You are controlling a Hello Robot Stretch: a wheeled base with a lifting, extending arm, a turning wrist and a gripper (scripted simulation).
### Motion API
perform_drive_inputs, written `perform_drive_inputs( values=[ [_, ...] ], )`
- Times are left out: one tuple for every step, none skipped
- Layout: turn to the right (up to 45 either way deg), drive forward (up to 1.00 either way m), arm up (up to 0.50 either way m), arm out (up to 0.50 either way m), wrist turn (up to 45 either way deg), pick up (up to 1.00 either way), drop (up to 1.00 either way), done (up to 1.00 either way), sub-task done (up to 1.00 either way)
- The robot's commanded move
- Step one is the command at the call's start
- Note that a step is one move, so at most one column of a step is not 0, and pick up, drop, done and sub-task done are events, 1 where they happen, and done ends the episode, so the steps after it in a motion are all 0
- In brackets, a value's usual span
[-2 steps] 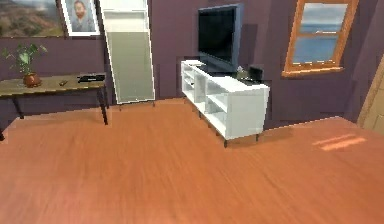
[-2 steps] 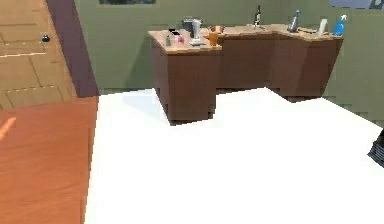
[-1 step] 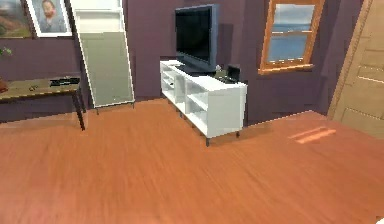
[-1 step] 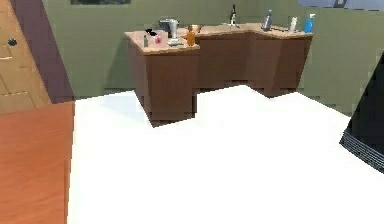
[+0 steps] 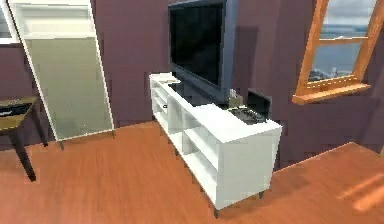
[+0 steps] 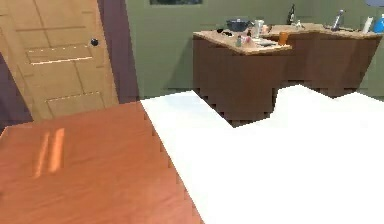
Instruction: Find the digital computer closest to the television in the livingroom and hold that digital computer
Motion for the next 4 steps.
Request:
perform_drive_inputs(
  values=[
    [6.0, 0.0, 0.0, 0.0, 0.0, 0.0, 0.0, 0.0, 0.0],
    [0.0, 0.65, 0.0, 0.0, 0.0, 0.0, 0.0, 0.0, 0.0],
    [-45.0, 0.0, 0.0, 0.0, 0.0, 0.0, 0.0, 0.0, 0.0],
    [-39.0, 0.0, 0.0, 0.0, 0.0, 0.0, 0.0, 0.0, 0.0]
  ],
)
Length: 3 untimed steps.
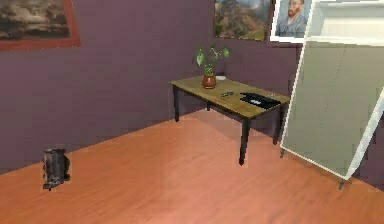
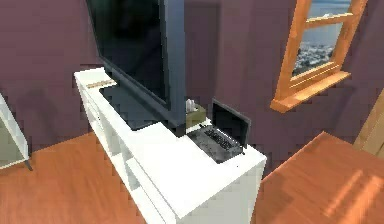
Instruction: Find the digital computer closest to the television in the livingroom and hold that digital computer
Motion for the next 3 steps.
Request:
perform_drive_inputs(
  values=[
    [0.0, 0.2, 0.0, 0.0, 0.0, 0.0, 0.0, 0.0, 0.0],
    [36.0, 0.0, 0.0, 0.0, 0.0, 0.0, 0.0, 0.0, 0.0],
    [0.0, 1.0, 0.0, 0.0, 0.0, 0.0, 0.0, 0.0, 0.0]
  ],
)
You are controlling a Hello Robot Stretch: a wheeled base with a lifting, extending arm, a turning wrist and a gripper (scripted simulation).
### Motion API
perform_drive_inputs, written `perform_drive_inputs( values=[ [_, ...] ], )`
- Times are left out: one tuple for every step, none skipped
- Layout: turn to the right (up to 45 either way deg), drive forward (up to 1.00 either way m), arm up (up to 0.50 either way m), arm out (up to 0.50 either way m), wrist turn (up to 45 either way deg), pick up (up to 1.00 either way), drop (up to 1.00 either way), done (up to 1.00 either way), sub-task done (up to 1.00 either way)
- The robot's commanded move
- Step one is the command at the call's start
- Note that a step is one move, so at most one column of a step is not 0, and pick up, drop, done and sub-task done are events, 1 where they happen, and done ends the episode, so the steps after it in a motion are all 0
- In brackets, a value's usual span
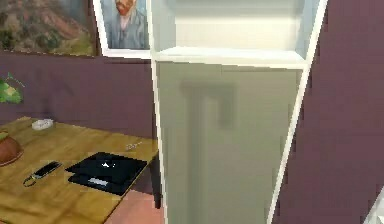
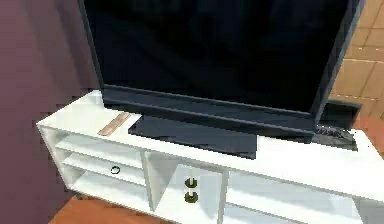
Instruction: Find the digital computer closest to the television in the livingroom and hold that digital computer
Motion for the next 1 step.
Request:
perform_drive_inputs(
  values=[
    [33.0, 0.0, 0.0, 0.0, 0.0, 0.0, 0.0, 0.0, 0.0]
  ],
)
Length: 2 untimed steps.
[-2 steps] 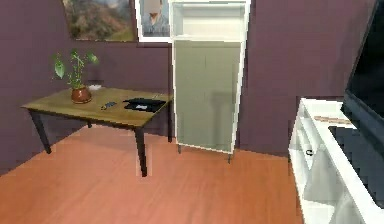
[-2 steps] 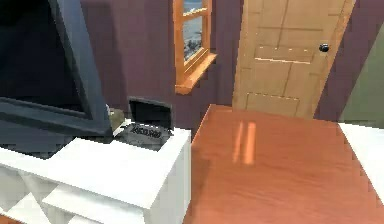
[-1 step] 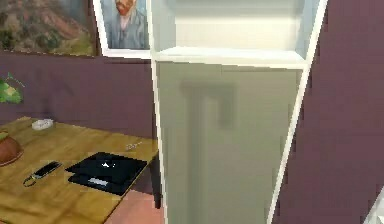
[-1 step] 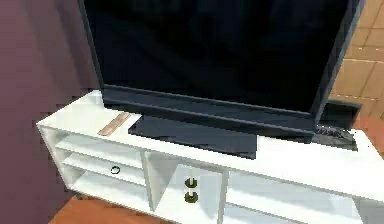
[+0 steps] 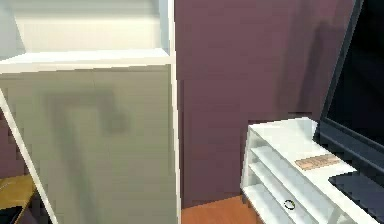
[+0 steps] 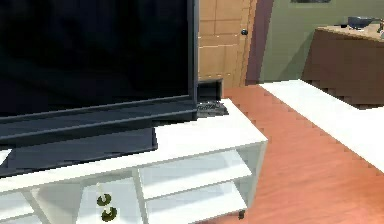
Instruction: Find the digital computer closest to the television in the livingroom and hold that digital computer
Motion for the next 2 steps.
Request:
perform_drive_inputs(
  values=[
    [0.0, 0.05, 0.0, 0.0, 0.0, 0.0, 0.0, 0.0, 0.0],
    [45.0, 0.0, 0.0, 0.0, 0.0, 0.0, 0.0, 0.0, 0.0]
  ],
)
